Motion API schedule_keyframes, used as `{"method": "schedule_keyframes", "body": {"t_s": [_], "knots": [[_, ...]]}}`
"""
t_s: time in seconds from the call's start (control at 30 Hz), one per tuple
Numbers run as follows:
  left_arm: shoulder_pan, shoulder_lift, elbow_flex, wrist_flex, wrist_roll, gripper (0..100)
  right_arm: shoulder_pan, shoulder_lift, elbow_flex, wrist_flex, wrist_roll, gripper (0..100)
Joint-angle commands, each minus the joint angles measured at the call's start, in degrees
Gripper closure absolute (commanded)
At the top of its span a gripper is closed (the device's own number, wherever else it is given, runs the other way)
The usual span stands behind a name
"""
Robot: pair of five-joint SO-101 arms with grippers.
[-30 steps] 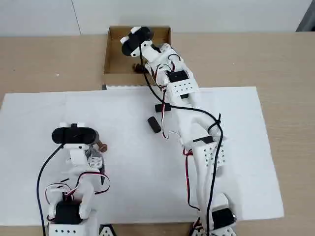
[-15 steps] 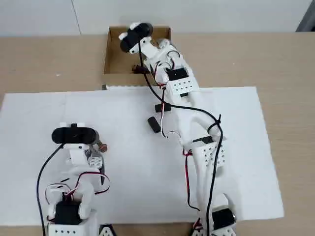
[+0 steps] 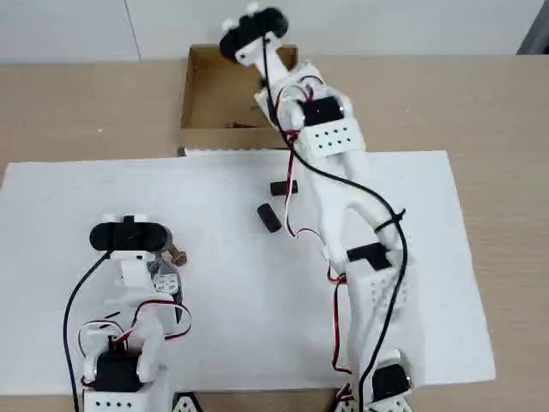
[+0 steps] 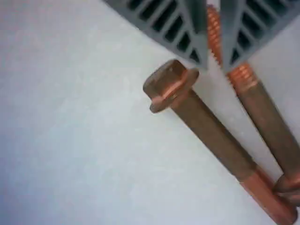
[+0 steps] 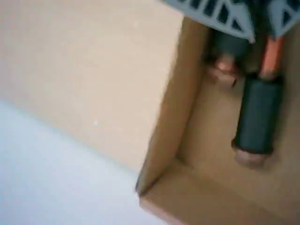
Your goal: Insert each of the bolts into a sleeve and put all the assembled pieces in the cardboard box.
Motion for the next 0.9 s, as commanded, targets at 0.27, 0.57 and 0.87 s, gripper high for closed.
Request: {"method": "schedule_keyframes", "body": {"t_s": [0.27, 0.57, 0.87], "knots": [[-0.35, -0.44, -0.31, -0.09, 0.00, 99, -2.42, -17.98, -3.16, 23.60, -9.49, 99.5], [-0.35, -0.44, -0.31, -0.09, 0.00, 99, -3.12, -22.73, -3.16, 36.53, -10.11, 99.5], [-0.35, -0.44, -0.31, -0.09, 0.00, 99, -2.68, -24.22, -2.90, 44.18, -10.11, 99.5]]}}
